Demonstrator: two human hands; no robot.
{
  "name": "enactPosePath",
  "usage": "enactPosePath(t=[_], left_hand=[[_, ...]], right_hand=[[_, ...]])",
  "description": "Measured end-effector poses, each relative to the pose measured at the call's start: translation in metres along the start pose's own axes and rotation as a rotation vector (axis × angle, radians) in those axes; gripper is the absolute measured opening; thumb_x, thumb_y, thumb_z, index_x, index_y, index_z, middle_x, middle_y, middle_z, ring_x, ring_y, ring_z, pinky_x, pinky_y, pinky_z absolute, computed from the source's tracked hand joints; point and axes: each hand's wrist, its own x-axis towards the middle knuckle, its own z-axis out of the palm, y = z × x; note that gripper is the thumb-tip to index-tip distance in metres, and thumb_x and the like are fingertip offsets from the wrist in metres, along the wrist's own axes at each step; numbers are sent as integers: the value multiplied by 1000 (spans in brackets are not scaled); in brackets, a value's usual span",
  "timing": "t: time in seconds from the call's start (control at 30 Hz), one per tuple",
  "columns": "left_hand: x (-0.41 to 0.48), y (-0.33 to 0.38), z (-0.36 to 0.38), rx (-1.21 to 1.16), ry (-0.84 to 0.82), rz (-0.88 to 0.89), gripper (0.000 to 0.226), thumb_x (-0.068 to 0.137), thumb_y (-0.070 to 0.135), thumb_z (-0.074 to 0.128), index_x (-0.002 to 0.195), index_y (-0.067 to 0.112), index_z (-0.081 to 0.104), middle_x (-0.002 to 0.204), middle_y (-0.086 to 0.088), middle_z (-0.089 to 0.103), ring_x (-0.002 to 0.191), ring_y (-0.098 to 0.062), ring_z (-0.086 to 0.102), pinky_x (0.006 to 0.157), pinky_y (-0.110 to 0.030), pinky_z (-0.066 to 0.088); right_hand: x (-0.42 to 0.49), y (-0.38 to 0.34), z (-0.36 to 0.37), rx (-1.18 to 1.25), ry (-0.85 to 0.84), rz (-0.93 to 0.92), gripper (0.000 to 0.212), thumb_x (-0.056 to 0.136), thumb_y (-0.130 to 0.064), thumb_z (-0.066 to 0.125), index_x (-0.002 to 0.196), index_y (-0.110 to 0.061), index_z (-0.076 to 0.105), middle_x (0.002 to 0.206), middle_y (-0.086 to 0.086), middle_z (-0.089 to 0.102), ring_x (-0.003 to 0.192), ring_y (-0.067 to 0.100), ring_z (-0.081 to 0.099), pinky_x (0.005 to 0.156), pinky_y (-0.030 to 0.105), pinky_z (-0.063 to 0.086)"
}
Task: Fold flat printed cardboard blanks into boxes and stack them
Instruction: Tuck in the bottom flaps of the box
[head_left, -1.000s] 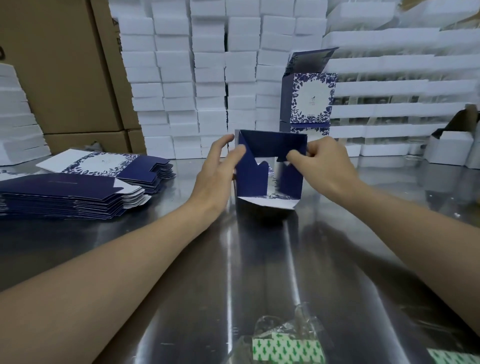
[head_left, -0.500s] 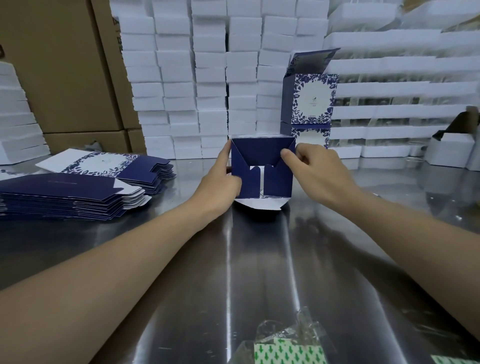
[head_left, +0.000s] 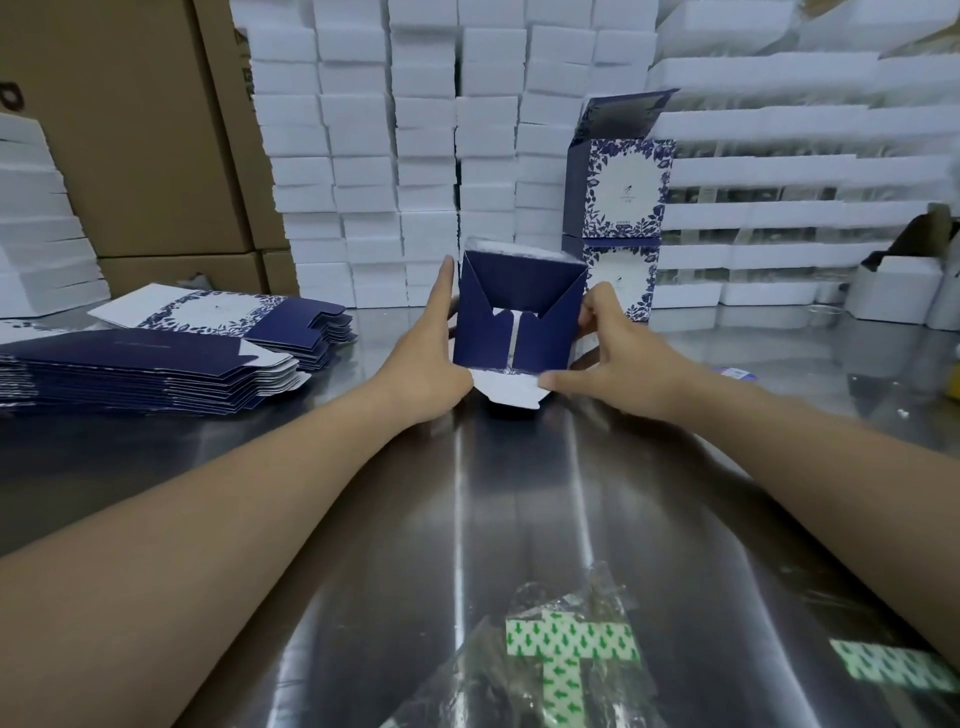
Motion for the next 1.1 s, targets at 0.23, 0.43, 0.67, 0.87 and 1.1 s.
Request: enactPosePath(t=[0.23,0.43,0.67,0.87,1.1], left_hand=[[-10,5,3,-119,44,108,116,81,14,92,166,40,18,150,18,56,125,7,58,99,-15,50],[-15,22,4,-257,101,42,97,86,39,87,163,46,28,149,21,54,131,11,52,99,-14,49],[-22,42,7,-453,216,-85,75,87,58,80,149,62,38,128,35,56,126,-5,60,103,-41,52],[-23,45,10,-683,328,-160,55,94,32,81,137,52,53,135,16,66,104,-15,77,80,-38,67],[-23,44,18,-710,410,-110,45,88,12,86,122,32,64,132,8,66,123,-15,68,79,-31,66]], right_hand=[[-6,-7,11,342,129,64,45,94,-6,60,125,-29,37,123,-4,64,98,15,66,86,36,51],[-8,-8,12,452,148,51,75,87,-13,84,143,-28,35,133,0,61,96,20,75,74,21,56],[-12,-28,6,536,271,86,52,90,-50,78,135,-29,64,127,-12,70,110,12,70,89,38,61],[-6,-43,17,892,331,278,50,87,-31,86,129,-22,62,130,8,66,91,14,75,68,31,62],[-6,-49,20,1169,22,464,46,85,-47,84,125,-27,72,113,-1,81,96,21,80,70,29,64]])
